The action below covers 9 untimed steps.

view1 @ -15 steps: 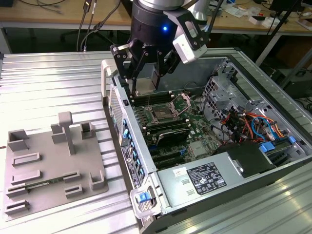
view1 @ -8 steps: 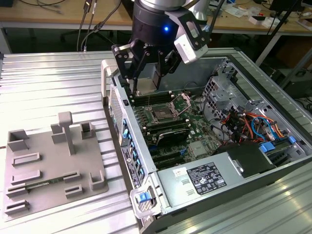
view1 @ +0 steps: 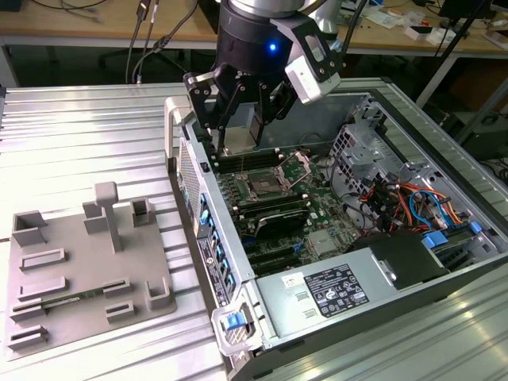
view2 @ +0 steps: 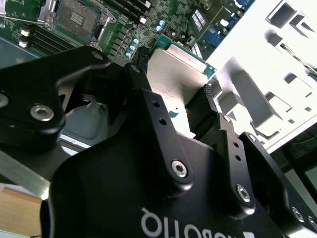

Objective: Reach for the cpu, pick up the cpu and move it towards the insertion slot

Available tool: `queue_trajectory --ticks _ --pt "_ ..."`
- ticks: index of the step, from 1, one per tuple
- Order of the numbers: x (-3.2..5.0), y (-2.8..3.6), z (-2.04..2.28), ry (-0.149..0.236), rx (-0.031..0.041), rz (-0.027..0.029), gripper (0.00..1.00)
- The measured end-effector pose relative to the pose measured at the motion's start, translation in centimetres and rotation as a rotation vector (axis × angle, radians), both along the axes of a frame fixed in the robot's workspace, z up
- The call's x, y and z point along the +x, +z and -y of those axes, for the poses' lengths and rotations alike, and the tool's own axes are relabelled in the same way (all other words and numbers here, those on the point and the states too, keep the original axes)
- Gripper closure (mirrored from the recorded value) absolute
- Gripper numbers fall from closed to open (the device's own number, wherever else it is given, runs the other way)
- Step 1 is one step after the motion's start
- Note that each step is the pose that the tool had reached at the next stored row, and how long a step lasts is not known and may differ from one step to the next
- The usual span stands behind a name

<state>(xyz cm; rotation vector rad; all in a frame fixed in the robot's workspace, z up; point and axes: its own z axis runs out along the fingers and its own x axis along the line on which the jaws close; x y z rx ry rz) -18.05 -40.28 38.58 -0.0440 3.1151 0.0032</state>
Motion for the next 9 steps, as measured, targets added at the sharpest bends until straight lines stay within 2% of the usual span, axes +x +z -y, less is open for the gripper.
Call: queue_trajectory --ticks 9 --pt "0.25 -0.03 0.0 0.0 0.0001 0.0 0.45"
